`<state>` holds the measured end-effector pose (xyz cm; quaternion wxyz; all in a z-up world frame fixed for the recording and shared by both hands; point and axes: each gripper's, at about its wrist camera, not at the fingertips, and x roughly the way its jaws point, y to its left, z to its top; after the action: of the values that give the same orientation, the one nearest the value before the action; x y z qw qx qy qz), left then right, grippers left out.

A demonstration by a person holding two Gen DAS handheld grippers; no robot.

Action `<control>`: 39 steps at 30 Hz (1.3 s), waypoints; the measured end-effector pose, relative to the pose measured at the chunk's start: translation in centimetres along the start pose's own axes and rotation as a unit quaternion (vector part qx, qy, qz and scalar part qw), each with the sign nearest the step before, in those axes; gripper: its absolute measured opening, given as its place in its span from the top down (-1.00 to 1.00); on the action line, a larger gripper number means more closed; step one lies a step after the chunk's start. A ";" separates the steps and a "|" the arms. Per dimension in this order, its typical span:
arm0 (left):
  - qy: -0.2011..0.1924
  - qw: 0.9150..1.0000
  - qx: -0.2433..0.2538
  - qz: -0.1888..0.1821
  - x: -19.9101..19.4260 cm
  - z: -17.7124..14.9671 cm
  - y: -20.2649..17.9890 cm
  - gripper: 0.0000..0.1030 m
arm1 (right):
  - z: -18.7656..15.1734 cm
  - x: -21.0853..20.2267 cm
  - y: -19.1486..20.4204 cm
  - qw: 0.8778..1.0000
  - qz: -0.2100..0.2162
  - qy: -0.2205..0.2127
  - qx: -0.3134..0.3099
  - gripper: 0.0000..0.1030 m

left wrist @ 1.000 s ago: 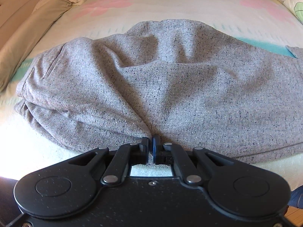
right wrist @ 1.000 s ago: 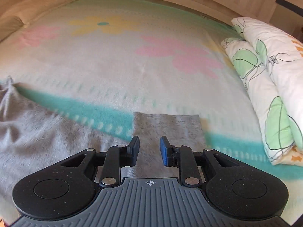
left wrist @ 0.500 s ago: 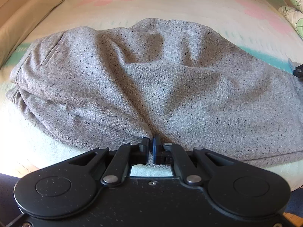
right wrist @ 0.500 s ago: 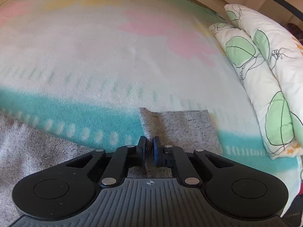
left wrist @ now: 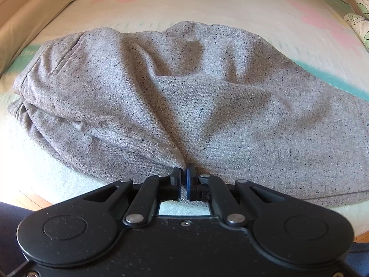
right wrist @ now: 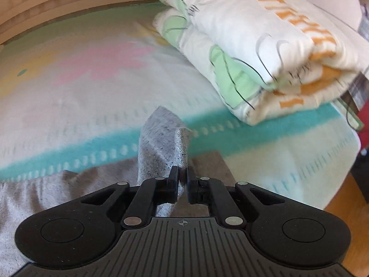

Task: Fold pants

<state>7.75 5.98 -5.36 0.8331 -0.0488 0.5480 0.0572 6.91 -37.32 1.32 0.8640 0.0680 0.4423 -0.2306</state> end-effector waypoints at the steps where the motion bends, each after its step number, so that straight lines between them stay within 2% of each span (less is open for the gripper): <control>1: 0.000 1.000 0.000 0.001 0.0 0.0 0.0 0.90 | -0.3 0.3 -0.8 1.000 -0.002 0.010 0.013 0.87; 6: -0.002 1.000 -0.007 0.001 -0.3 0.0 0.0 0.90 | -1.4 1.4 -3.8 0.996 0.021 0.045 0.072 0.87; 11: -0.021 1.000 -0.012 -0.007 -1.2 0.2 0.1 0.91 | -1.1 1.2 -5.0 0.992 0.063 0.038 0.103 0.87; 13: -0.037 0.999 -0.018 -0.013 -2.0 0.6 0.2 0.92 | -0.4 0.4 -4.6 0.990 0.091 0.013 0.105 0.87; 16: -0.074 0.997 -0.028 -0.023 -3.6 1.3 0.3 0.92 | 0.7 -2.2 -3.6 0.984 0.140 -0.064 0.089 0.88; 18: -0.099 0.994 -0.033 -0.026 -4.9 1.6 0.6 0.92 | 0.8 -4.2 -3.4 0.981 0.144 -0.105 0.080 0.88; 20: -0.110 0.993 -0.038 -0.032 -5.6 1.5 1.1 0.92 | 0.4 -5.2 -3.9 0.983 0.124 -0.114 0.079 0.88; 22: -0.097 0.994 -0.040 -0.033 -5.3 1.2 1.4 0.92 | -0.5 -4.5 -4.8 0.989 0.085 -0.083 0.086 0.88; 24: -0.066 0.997 -0.028 -0.028 -4.1 0.9 1.2 0.91 | -1.3 -1.8 -5.3 0.996 0.040 0.000 0.081 0.88; 25: -0.047 0.998 -0.020 -0.023 -3.3 0.6 0.9 0.90 | -1.9 0.4 -5.6 0.995 0.026 0.054 0.082 0.88; 27: -0.021 1.000 -0.007 -0.009 -2.0 0.1 0.4 0.91 | -2.8 2.6 -6.3 0.988 0.029 0.103 0.107 0.88; 30: -0.018 1.000 -0.006 -0.006 -1.8 0.0 0.1 0.91 | -2.9 3.0 -6.7 0.986 0.034 0.107 0.121 0.88; 36: -0.055 0.998 -0.010 -0.019 -3.7 0.0 0.0 0.91 | -2.7 1.5 -6.9 0.989 0.037 0.071 0.123 0.88; 39: -0.073 0.997 0.009 -0.018 -4.5 -0.5 -0.1 0.90 | -3.2 1.7 -7.3 0.989 0.025 0.085 0.121 0.88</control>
<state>5.50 5.65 -1.45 0.8720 -0.0470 0.4855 0.0412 2.02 -43.31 -1.31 0.8139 0.2025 0.4815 -0.2542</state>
